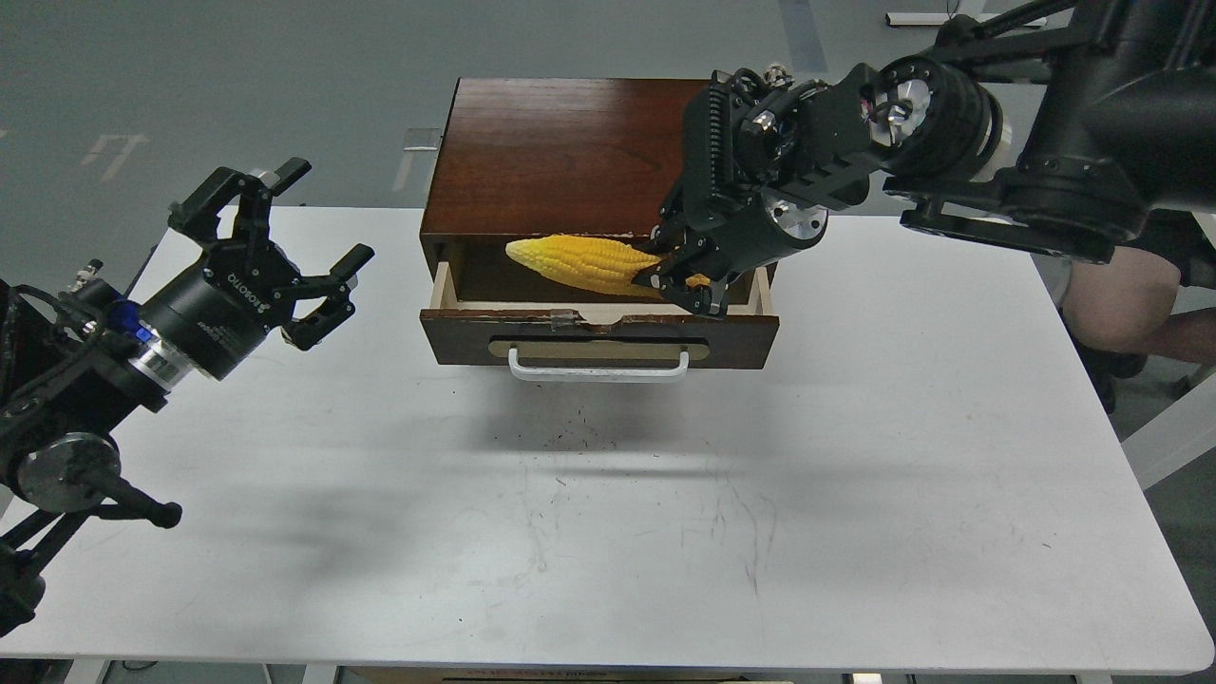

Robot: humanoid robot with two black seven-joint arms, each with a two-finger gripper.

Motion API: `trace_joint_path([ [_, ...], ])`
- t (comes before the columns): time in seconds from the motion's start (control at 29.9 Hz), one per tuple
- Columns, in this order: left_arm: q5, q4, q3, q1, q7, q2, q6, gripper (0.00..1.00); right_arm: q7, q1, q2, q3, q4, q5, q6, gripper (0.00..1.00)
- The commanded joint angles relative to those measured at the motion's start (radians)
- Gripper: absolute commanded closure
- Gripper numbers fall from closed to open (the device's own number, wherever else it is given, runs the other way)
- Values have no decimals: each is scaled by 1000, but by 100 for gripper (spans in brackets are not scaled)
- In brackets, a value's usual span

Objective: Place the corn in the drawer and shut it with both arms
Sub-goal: 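Release the corn cob into the drawer and raise the right gripper, then retract the right arm and bring the left gripper to the drawer front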

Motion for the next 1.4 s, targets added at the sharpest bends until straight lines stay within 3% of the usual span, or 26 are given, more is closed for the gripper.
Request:
trace_joint_path([
  [0.0,0,0,0,0,0,1,0,1,0,-5,-3,0,-4,0,0,47],
  [0.07,0,-2,0,0,0,1,0,1,0,-5,-4,0,-2,0,-1,45],
  [0.1,0,0,0,0,0,1,0,1,0,-5,-4,2,-2,2,-3,37],
  [0.23,0,0,0,0,0,1,0,1,0,-4,-4,2,-2,3,-3,30],
  [0.3,0,-2,0,0,0,1,0,1,0,-2,-4,5,1,11,-5,20],
  [0.37,0,0,0,0,0,2,0,1,0,1,-4,5,4,20,-6,18],
  [0.5,0,0,0,0,-2,2,0,1,0,13,-12,28,6,104,-6,4],
  [0.74,0,0,-2,0,-9,2,0,1,0,21,-99,100,4,434,-1,1],
  [1.04,1,0,0,0,-75,1,0,1,0,-140,-277,170,-2,983,-8,1],
  [1.17,1,0,0,0,-95,16,0,1,0,-373,-381,375,-14,1228,-11,1],
  [1.2,1,0,0,0,-95,16,0,1,0,-373,-382,376,-14,1229,-11,1],
  [1.37,43,-17,-2,-10,-143,36,0,1,0,-733,-424,685,-34,1443,-43,0],
])
